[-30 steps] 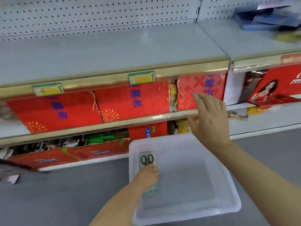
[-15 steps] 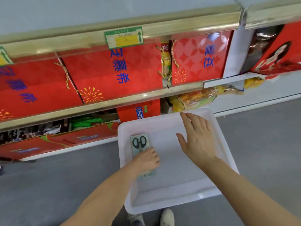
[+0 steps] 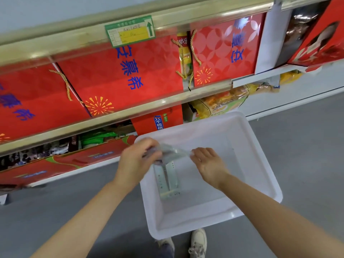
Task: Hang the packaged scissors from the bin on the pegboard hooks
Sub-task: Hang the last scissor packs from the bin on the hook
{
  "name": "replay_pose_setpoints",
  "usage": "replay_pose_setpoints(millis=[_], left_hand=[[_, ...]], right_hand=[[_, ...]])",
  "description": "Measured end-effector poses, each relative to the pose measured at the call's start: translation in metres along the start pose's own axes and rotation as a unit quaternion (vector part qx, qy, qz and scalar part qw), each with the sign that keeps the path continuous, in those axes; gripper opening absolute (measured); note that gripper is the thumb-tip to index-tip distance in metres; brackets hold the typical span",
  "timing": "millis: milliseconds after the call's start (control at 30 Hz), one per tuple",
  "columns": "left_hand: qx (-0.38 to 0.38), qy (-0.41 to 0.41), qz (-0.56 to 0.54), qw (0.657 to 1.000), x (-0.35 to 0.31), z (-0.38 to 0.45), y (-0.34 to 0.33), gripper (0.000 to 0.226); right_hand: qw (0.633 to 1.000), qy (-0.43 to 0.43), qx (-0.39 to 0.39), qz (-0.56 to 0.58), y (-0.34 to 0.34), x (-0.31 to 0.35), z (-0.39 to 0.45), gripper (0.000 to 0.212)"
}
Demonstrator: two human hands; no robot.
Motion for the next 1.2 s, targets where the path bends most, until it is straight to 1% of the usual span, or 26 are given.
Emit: replay_pose_setpoints(millis=[33, 67, 100, 133, 200, 267, 300, 367, 467, 500, 533, 600, 667, 733, 800, 833, 933, 1000, 1033, 1067, 1167, 1200], left_hand=[[-0.055, 0.082, -0.092, 0.991, 0.0, 0.001, 0.008, 0.016], [-0.104, 0.142, -0.182, 0.967, 0.001, 0.002, 0.014, 0.022], [-0.149, 0.179, -0.256, 0.938, 0.004, 0.003, 0.017, 0.026], [-0.186, 0.202, -0.306, 0.912, 0.007, 0.004, 0.02, 0.026], [-0.242, 0.236, -0.359, 0.87, 0.014, 0.004, 0.021, 0.02], [-0.268, 0.259, -0.399, 0.838, 0.018, 0.0, 0.019, 0.015], [-0.275, 0.269, -0.412, 0.826, 0.021, -0.003, 0.017, 0.014], [-0.277, 0.291, -0.425, 0.811, 0.023, -0.009, 0.015, 0.015], [-0.276, 0.328, -0.447, 0.785, 0.028, -0.019, 0.013, 0.016], [-0.278, 0.339, -0.458, 0.773, 0.029, -0.021, 0.012, 0.015], [-0.277, 0.349, -0.474, 0.759, 0.028, -0.023, 0.011, 0.014], [-0.267, 0.363, -0.513, 0.73, 0.023, -0.024, 0.008, 0.011], [-0.256, 0.366, -0.539, 0.714, 0.019, -0.023, 0.004, 0.008], [-0.251, 0.369, -0.544, 0.711, 0.017, -0.024, 0.0, 0.009], [-0.25, 0.374, -0.547, 0.706, 0.015, -0.025, -0.003, 0.012], [-0.25, 0.377, -0.547, 0.705, 0.014, -0.025, -0.004, 0.014], [-0.251, 0.384, -0.538, 0.708, 0.009, -0.028, -0.01, 0.016], [-0.25, 0.383, -0.532, 0.713, 0.004, -0.03, -0.014, 0.014], [-0.25, 0.382, -0.529, 0.716, 0.002, -0.031, -0.015, 0.012], [-0.253, 0.381, -0.523, 0.719, 0.001, -0.033, -0.017, 0.011], [-0.268, 0.381, -0.491, 0.737, -0.002, -0.036, -0.022, 0.011], [-0.271, 0.379, -0.478, 0.745, -0.004, -0.036, -0.022, 0.014]], right_hand=[[0.998, 0.044, 0.036, -0.015, -0.011, 0.005, 0.007, 0.071], [0.993, 0.091, 0.072, -0.038, -0.019, 0.012, 0.014, 0.068], [0.983, 0.137, 0.102, -0.064, -0.03, 0.019, 0.022, 0.065], [0.97, 0.18, 0.131, -0.094, -0.038, 0.027, 0.031, 0.062], [0.945, 0.248, 0.167, -0.134, -0.058, 0.045, 0.052, 0.057], [0.926, 0.304, 0.165, -0.148, -0.083, 0.055, 0.07, 0.051], [0.917, 0.327, 0.165, -0.158, -0.097, 0.058, 0.079, 0.052], [0.909, 0.332, 0.176, -0.179, -0.1, 0.059, 0.085, 0.055], [0.927, 0.298, 0.163, -0.16, -0.074, 0.059, 0.08, 0.05], [0.939, 0.269, 0.153, -0.149, -0.069, 0.056, 0.076, 0.049], [0.95, 0.23, 0.15, -0.15, -0.068, 0.051, 0.072, 0.052], [0.965, 0.156, 0.16, -0.138, -0.073, 0.037, 0.06, 0.071], [0.978, 0.079, 0.171, -0.086, -0.082, 0.025, 0.043, 0.089], [0.981, -0.029, 0.192, -0.024, -0.087, 0.019, 0.026, 0.094], [0.975, -0.112, 0.189, 0.032, -0.089, 0.019, 0.013, 0.091], [0.974, -0.13, 0.183, 0.037, -0.089, 0.02, 0.008, 0.088], [0.972, -0.146, 0.179, 0.031, -0.09, 0.015, -0.004, 0.078], [0.962, -0.183, 0.195, 0.052, -0.086, 0.01, -0.009, 0.079], [0.959, -0.206, 0.182, 0.062, -0.083, 0.009, -0.011, 0.08], [0.954, -0.219, 0.188, 0.083, -0.08, 0.008, -0.014, 0.078], [0.947, -0.222, 0.171, 0.159, -0.075, 0.009, -0.021, 0.056], [0.946, -0.213, 0.154, 0.189, -0.074, 0.008, -0.024, 0.057]])
Point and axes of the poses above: each hand's wrist, its own z-axis towards the middle knuckle, its own y-axis out of the back of the hand, x = y × z, the point moved 1 cm from there along z, towards the middle knuckle, and after that the axes turned 2 degrees about x, right-handed, at the moved point
